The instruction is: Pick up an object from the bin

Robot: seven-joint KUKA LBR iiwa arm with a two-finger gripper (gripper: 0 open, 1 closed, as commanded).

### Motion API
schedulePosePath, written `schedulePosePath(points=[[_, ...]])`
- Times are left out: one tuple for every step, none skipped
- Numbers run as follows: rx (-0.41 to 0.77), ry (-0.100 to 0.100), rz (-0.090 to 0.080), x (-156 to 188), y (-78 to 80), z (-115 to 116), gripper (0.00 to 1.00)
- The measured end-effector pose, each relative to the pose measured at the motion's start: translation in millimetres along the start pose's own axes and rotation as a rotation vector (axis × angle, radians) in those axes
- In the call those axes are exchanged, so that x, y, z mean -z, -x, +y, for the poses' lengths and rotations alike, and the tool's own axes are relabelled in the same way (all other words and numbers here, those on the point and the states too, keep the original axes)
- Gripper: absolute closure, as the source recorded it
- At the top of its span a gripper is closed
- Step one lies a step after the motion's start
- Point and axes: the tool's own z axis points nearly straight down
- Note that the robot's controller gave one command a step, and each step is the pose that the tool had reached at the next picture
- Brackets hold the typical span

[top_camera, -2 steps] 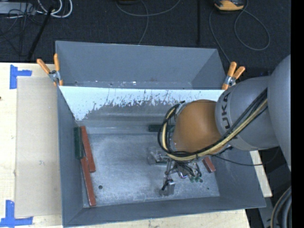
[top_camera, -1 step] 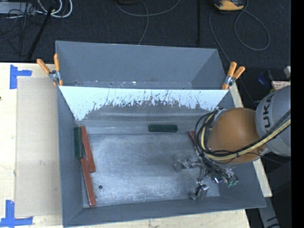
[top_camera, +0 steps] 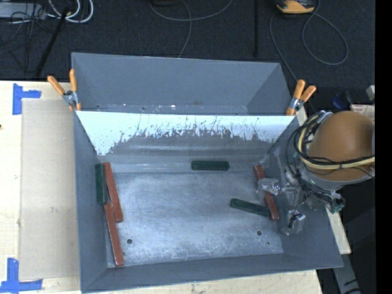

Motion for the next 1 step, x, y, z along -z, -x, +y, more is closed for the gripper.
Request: schedulePosePath(points=[[0.035,0.007,0.001,-24.1,28.8,5.1,0.0]])
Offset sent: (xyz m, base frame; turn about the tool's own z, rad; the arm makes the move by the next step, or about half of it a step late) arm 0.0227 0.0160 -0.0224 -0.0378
